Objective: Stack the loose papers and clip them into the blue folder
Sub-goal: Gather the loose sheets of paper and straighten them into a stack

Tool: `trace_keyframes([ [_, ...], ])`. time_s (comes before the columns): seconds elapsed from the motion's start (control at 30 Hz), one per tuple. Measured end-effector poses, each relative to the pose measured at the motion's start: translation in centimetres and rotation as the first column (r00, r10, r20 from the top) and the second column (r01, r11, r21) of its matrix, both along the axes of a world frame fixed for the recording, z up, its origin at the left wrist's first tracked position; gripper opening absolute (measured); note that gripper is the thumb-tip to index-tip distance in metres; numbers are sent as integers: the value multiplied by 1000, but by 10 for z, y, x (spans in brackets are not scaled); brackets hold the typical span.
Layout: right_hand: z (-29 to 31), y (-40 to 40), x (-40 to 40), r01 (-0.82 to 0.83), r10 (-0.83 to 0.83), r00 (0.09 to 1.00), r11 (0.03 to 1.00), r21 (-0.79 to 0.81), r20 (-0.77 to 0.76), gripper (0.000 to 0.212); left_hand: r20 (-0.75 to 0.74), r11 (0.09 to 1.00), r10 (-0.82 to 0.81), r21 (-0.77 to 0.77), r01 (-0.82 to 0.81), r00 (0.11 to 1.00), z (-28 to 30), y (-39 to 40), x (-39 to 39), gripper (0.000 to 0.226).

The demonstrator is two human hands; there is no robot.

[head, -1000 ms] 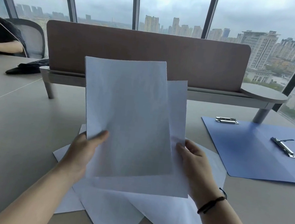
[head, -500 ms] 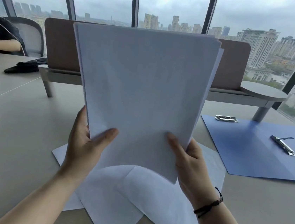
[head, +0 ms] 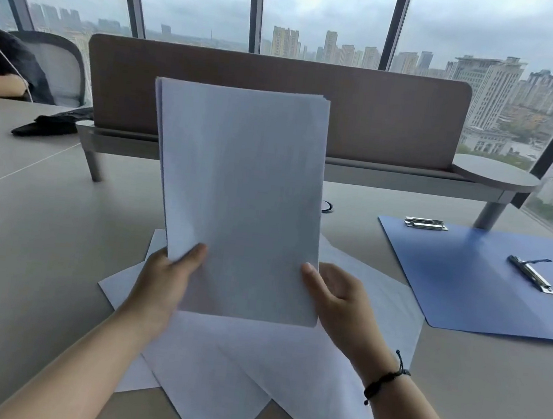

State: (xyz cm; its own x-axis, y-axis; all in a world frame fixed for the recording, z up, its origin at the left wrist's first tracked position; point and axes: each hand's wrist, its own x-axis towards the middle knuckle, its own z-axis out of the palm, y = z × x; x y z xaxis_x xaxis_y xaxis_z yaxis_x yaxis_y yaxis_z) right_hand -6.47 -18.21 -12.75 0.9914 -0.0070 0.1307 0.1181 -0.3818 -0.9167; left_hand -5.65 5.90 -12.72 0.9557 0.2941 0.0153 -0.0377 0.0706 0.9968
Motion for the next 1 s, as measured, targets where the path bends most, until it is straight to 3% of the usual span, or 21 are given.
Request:
trace_keyframes([
  [0.1,-3,-12,1,87,-112,993,898,-432,-34,82,-125,990,-8,-139,-10,992,1,10,5,11],
  [0.17,-6,-12,0,20,-91,991,833,-552,-102,98,-166,980,-59,-199,25,984,1,12,6,13],
  [0.27,-9,-9,2,-30,-43,992,839,-544,-122,118,-173,923,-182,-370,107,968,6,15,4,8],
  [0.33,-7,-8,-1,-80,-16,987,814,-575,-160,107,-169,862,-227,-493,117,959,7,21,7,9],
  [0.4,-7,-5,-6,-178,29,974,714,-677,-226,102,-179,835,-239,-540,108,954,6,29,9,7],
  [0.5,-14,1,-10,-274,76,955,589,-761,-286,116,-184,824,-244,-557,103,952,3,28,9,15],
  [0.77,-20,33,-14,-403,349,904,504,-764,-247,126,-129,833,-219,-540,117,967,0,23,9,27],
  [0.9,-21,40,-15,-442,490,852,481,-757,-186,114,-125,822,-242,-553,135,962,2,23,8,26],
  [1.0,-19,38,-15,-445,545,830,523,-727,-116,103,-131,816,-268,-557,152,955,5,21,6,28],
])
